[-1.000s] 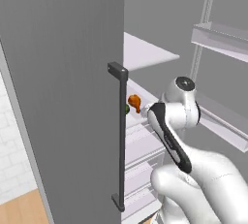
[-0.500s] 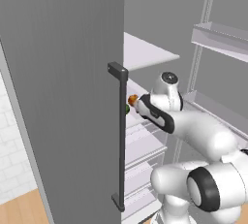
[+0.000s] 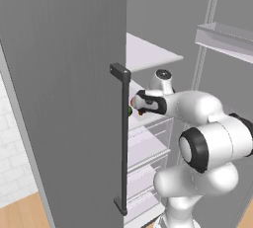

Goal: Place one avocado and one chicken drumstick in each tupperware on the nearby counter, to pack two identical lunches.

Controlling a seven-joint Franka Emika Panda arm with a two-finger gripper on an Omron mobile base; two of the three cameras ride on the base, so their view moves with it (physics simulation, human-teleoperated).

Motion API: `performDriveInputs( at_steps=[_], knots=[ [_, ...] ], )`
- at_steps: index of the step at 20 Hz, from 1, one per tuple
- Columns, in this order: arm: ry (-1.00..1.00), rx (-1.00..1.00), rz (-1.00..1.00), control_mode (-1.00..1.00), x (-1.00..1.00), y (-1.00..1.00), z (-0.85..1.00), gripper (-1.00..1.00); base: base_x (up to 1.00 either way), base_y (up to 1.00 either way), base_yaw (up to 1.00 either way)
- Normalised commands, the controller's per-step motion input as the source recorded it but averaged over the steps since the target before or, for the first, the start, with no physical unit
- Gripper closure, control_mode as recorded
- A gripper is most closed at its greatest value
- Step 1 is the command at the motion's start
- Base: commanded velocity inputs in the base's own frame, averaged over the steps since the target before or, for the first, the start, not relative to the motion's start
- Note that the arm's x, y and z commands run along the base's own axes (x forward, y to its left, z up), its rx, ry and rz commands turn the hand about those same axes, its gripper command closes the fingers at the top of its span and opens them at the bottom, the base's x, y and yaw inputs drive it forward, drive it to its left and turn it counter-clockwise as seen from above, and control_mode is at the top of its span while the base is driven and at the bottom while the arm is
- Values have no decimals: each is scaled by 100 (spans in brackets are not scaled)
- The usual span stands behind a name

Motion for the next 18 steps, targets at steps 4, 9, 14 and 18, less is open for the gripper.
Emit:
performDriveInputs(
  at_steps=[4, 9, 14, 18],
  knots=[
    [0, 0, 1, -100, 42, 0, -20, -100, 0, 0, 0],
    [0, -1, 0, -100, 20, 0, -36, -100, 0, 0, 0],
    [-1, -3, 0, -100, 10, 1, -35, -100, 0, 0, 0],
    [0, -4, 0, -100, 26, 4, -15, -100, 0, 0, 0]
  ],
)
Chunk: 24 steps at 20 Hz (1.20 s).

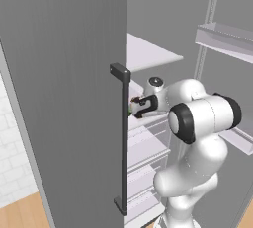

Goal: Place one avocado and one chicken drumstick in each tupperware on the nearby counter, to pack two identical lunches.

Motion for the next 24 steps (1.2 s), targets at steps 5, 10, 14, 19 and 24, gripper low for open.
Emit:
performDriveInputs(
  at_steps=[5, 10, 14, 19, 24],
  knots=[
    [0, -1, 0, -100, 32, 0, -15, -100, 0, 0, 0],
    [0, 0, 0, -100, 33, 0, -21, -100, 0, 0, 0],
    [0, 0, 0, -100, 15, 0, -34, -100, 0, 0, 0],
    [1, 0, 0, -100, -2, 0, -55, 100, 0, 0, 0],
    [3, 0, 0, -100, -7, 8, -48, 100, 0, 0, 0]
  ],
)
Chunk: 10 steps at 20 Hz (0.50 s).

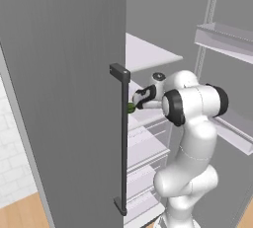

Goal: Place one avocado and one chicken drumstick in each tupperware on the nearby counter, to pack two identical lunches.

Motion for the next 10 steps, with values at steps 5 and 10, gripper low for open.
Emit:
performDriveInputs(
  at_steps=[5, 10],
  knots=[
    [0, 0, 0, -100, -8, 21, -10, 100, 0, 0, 0],
    [0, -2, 0, -100, -55, 13, 8, 100, 0, 0, 0]
  ],
)
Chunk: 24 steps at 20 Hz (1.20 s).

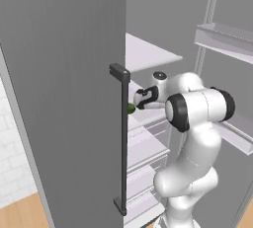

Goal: Place one avocado and one chicken drumstick in each tupperware on the nearby counter, to pack two identical lunches.

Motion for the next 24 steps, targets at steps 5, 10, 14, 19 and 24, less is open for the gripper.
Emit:
performDriveInputs(
  at_steps=[5, 10, 14, 19, 24],
  knots=[
    [-5, -3, 0, -100, -63, 19, 33, 100, 0, 0, 0],
    [-1, 0, 0, -100, -80, 7, 62, 100, 0, 0, 0],
    [3, 0, -8, -100, -100, 0, 56, 100, 0, 0, 0],
    [0, 0, -4, -100, -100, 0, 34, 100, 0, 0, 0],
    [0, 3, 0, -100, -100, 0, 38, 100, 0, 0, 0]
  ],
)
